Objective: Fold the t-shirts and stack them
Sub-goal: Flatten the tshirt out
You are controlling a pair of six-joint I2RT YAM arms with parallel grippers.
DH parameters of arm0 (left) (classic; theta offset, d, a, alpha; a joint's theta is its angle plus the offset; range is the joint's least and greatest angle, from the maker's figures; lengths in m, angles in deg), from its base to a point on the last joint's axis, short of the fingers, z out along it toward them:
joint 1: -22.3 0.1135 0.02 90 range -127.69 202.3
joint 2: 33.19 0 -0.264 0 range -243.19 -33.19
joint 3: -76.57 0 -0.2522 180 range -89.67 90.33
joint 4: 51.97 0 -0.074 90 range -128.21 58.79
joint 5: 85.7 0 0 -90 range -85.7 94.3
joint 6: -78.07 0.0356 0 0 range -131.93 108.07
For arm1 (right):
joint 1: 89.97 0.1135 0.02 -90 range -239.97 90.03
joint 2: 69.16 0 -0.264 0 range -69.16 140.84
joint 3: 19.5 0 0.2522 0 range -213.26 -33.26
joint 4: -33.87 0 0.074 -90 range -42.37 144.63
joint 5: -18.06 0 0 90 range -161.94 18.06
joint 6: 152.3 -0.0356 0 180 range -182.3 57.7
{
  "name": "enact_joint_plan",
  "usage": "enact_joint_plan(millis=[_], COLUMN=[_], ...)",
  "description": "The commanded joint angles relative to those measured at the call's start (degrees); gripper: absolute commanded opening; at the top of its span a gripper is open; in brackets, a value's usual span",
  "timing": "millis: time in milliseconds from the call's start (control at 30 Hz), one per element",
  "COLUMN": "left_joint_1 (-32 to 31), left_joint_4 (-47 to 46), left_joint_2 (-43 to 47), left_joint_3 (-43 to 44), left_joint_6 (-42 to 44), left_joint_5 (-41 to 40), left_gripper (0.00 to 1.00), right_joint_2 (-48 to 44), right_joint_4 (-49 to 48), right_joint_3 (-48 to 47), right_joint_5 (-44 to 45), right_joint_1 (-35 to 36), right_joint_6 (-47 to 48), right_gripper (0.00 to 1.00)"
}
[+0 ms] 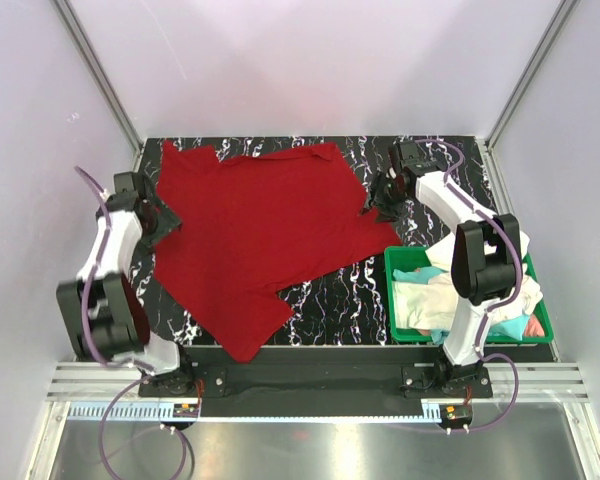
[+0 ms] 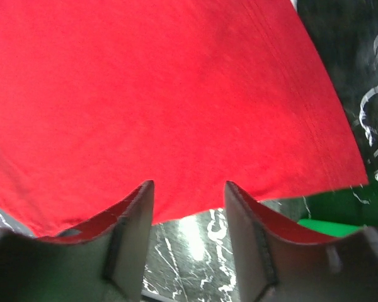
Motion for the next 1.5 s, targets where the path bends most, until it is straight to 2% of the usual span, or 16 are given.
enact_joint_plan(millis=[0,33,67,133,233,333,433,633,800,833,1000,1300,1367,1467], left_joint_1=[0.0,-0.1,-0.1,-0.5,-0.9,-1.0,-1.1,-3.1,-3.2,-3.3,-3.2,-0.9,-0.6,-0.6], left_joint_4=[-0.7,-1.2,-1.4,-1.1,0.3,2.0,0.2,-1.6,-5.2,-5.9,-7.0,-0.7,1.9,4.3], left_joint_2=[9.9,14.3,16.0,18.7,20.5,18.5,16.9,14.3,5.7,1.8,-10.3,-27.8,-29.6,-29.2], left_joint_3=[-9.8,-12.2,-14.4,-19.3,-22.2,-21.8,-20.9,-16.9,-13.9,-13.3,-5.2,14.2,19.5,21.5], left_joint_6=[-4.3,-5.7,-6.7,-9.2,-10.6,-10.8,-8.7,-7.2,-8.6,-8.6,-7.8,-4.0,-3.2,-2.2], left_joint_5=[0.0,1.2,1.8,2.0,2.5,2.8,6.1,4.0,5.5,5.6,5.0,1.1,0.3,-1.2], left_gripper=[0.75,0.69,0.67,0.66,0.67,0.72,0.68,0.68,0.71,0.71,0.71,0.74,0.74,0.76], right_joint_2=[-2.6,-2.8,-3.2,-3.5,-3.5,-3.2,-3.1,-2.0,0.7,1.6,4.2,9.8,11.1,11.5], right_joint_4=[0.7,0.7,0.7,0.8,1.3,1.0,-0.1,-0.7,-0.4,-0.6,-1.2,-0.8,0.1,1.3], right_joint_3=[1.9,2.7,3.0,3.4,3.7,4.9,6.3,5.5,2.4,1.9,-1.6,-7.4,-9.7,-11.0], right_joint_5=[1.7,1.5,1.6,1.9,1.5,1.3,0.0,-1.1,-2.0,-2.2,-2.4,-3.8,-3.9,-3.2], right_joint_1=[-0.9,-1.1,-1.4,-2.5,-4.0,-4.4,-4.6,-4.4,-4.4,-4.5,-4.5,-4.4,-4.4,-4.4], right_joint_6=[0.5,0.4,0.2,0.2,0.4,0.8,1.3,1.5,0.4,0.5,-0.1,-2.4,-1.9,-0.2], right_gripper=[0.53,0.52,0.51,0.49,0.45,0.45,0.44,0.46,0.48,0.48,0.49,0.48,0.48,0.49])
